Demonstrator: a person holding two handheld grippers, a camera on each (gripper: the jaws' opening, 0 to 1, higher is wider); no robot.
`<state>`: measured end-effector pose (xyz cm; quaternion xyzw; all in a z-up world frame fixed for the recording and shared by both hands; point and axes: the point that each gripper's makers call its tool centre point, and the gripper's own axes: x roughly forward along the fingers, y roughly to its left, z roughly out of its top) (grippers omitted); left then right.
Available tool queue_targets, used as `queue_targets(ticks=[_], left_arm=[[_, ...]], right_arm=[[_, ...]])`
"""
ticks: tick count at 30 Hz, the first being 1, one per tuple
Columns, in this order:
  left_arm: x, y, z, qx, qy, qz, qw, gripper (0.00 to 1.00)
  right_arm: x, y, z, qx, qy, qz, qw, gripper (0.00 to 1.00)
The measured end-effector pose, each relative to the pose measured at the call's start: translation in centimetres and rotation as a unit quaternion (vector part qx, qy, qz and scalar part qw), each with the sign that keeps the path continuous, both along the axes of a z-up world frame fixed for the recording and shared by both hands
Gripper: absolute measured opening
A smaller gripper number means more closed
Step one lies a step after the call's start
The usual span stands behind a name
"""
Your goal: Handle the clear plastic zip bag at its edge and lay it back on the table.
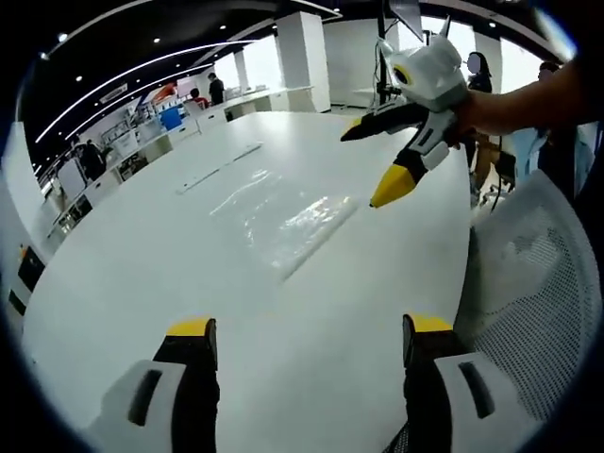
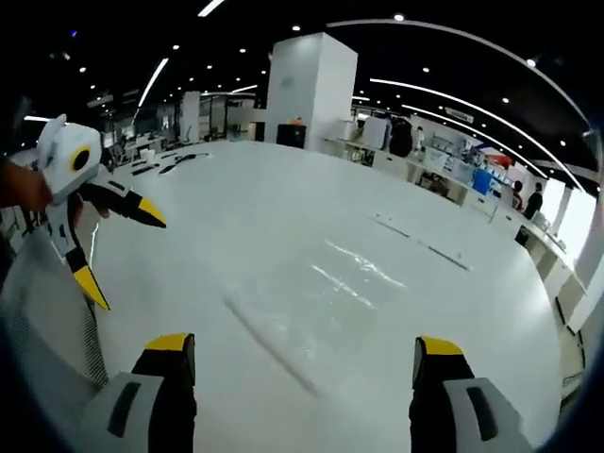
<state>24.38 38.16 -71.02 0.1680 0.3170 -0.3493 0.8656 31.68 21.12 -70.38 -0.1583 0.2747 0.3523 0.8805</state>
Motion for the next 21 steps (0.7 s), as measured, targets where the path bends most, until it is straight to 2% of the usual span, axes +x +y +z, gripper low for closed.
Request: queue_targets(ticks=[9, 16, 21], left_arm=[[0.1, 0.1, 0.2, -0.039, -0.005, 0.029, 0.9988, 0.93], [-0.8, 0.1, 0.2, -0.046, -0.005, 0.033, 0.9984, 0.94], [-1.1, 0.4, 0.4, -0.059, -0.014, 0.043, 0.9972, 0.94]], right_arm=[[-1.5, -1.1, 0.8, 0.022, -0.008, -0.027, 0.9994, 0.98], [-2.4, -1.8, 0.5, 0.037, -0.009, -0.043, 0.9983, 0.98], [-3.5, -1.8, 1.1, 0.047, -0.031, -0.048, 0.9973, 0.95]])
